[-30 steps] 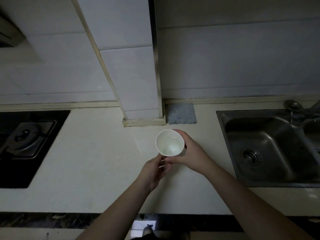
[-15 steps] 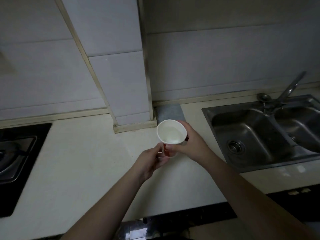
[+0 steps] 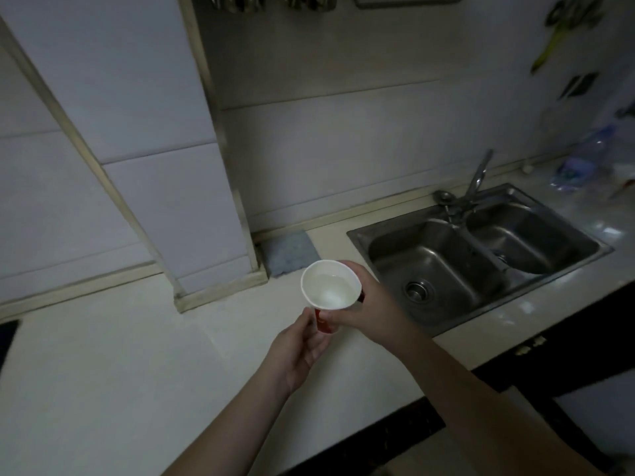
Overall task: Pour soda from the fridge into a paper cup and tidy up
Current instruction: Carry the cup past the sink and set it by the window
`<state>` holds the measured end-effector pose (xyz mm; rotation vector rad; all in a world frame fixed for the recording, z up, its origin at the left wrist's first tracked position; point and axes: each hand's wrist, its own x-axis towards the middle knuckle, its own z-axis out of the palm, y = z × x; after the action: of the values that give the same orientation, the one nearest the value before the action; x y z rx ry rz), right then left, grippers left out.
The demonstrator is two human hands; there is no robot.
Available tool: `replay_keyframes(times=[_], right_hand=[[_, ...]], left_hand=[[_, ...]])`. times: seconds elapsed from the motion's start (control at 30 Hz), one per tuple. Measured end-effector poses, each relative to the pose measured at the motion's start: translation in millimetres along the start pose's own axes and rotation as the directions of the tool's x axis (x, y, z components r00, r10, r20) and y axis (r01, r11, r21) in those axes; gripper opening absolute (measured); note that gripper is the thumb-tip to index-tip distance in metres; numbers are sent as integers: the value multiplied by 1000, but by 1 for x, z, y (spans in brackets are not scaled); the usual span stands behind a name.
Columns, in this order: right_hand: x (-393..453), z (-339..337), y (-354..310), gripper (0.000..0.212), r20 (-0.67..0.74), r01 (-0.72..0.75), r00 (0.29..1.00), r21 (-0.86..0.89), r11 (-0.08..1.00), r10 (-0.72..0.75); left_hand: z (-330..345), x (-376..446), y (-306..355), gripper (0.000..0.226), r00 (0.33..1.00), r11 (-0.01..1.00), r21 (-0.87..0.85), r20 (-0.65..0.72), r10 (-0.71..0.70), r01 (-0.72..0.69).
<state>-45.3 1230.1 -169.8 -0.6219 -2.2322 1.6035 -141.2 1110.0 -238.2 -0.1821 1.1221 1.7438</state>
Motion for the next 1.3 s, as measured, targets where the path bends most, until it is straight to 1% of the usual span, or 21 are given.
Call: replay_keyframes(times=[0.13, 0.2, 0.43, 0.57, 0.77, 0.87, 0.97, 1.1, 1.17, 1.3], right_hand=[[-7, -15, 2, 76, -16, -6, 1000, -16, 1000, 5], [-10, -24, 4, 76, -16, -15, 1000, -11, 1000, 15], [-20, -71, 17, 75, -45, -39, 998, 21, 999, 40], [-26, -110, 29, 81, -54, -40, 998, 26, 999, 41], [-34, -177, 51, 88, -96, -44, 994, 3, 999, 44], [-41, -214, 61, 93, -127, -48, 991, -3, 999, 48], [-52, -255, 69, 90, -168, -40, 985, 25, 999, 43], [-66, -309, 81, 88, -258, -55, 964, 46, 997, 66], [-71, -336, 84, 84, -283, -57, 957, 34, 998, 64], [-83, -383, 91, 87, -338, -82, 938, 2, 997, 78]], left_hand=[[14, 3, -13, 30, 999, 993, -115, 19, -29, 31], [23, 5, -19, 30, 999, 991, -129, 33, -35, 39], [62, 17, -41, 30, 998, 997, -66, 34, -46, 48], [96, 27, -60, 32, 998, 998, -37, 44, -49, 51], [158, 39, -91, 33, 994, 999, 3, 97, -51, 51], [193, 48, -109, 36, 993, 998, 42, 106, -58, 54], [232, 51, -129, 32, 985, 995, 74, 155, -78, 67], [285, 59, -152, 29, 973, 985, 142, 196, -126, 99], [308, 65, -164, 31, 963, 981, 157, 223, -151, 118], [356, 71, -189, 39, 940, 971, 196, 281, -193, 140]])
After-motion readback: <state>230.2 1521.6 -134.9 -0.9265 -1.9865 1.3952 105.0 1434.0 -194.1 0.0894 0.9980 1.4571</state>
